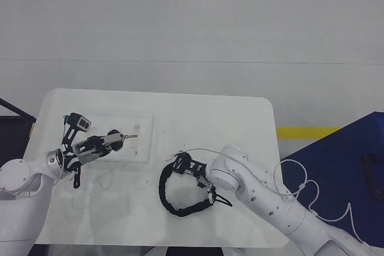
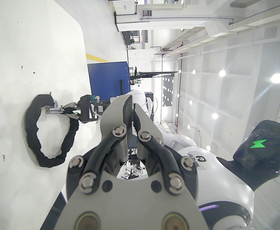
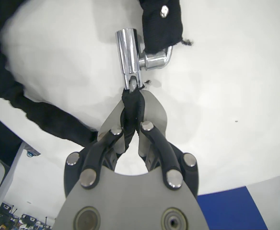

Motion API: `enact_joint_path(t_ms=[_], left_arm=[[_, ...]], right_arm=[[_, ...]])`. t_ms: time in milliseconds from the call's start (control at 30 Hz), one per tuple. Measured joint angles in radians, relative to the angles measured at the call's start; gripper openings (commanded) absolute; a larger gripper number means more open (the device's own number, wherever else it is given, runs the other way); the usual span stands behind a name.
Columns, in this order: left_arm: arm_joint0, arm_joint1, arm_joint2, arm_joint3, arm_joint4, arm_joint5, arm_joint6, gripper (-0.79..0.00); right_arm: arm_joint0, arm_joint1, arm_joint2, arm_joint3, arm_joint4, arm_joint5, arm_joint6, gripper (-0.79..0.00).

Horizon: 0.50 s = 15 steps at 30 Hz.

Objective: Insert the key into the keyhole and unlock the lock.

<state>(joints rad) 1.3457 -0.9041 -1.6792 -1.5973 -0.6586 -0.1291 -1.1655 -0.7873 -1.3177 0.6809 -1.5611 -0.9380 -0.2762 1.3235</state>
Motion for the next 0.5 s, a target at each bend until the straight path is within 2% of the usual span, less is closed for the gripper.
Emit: enact_joint_path(t_ms=[233,367,433,500], left_arm=[[0.0,0.0,0.0,0.0,0.0,0.0,0.0,-0.785],[0.0,0.0,0.0,0.0,0.0,0.0,0.0,-0.785],[0.0,0.0,0.0,0.0,0.0,0.0,0.0,-0.785],[0.0,0.0,0.0,0.0,0.0,0.0,0.0,-0.785]], right_arm=[[-0.148,0.069,0.237,-0.12,0.223,-0.226,-0.114,-0.785],[-0.236,0.096,0.35,-0.121,0.435,-0.376,-0.197,-0.785],[-0.241,0.098,0.36,-0.115,0.486,-0.398,-0.202,-0.785],[-0.239,0.098,0.357,-0.116,0.468,-0.388,-0.2,-0.785]])
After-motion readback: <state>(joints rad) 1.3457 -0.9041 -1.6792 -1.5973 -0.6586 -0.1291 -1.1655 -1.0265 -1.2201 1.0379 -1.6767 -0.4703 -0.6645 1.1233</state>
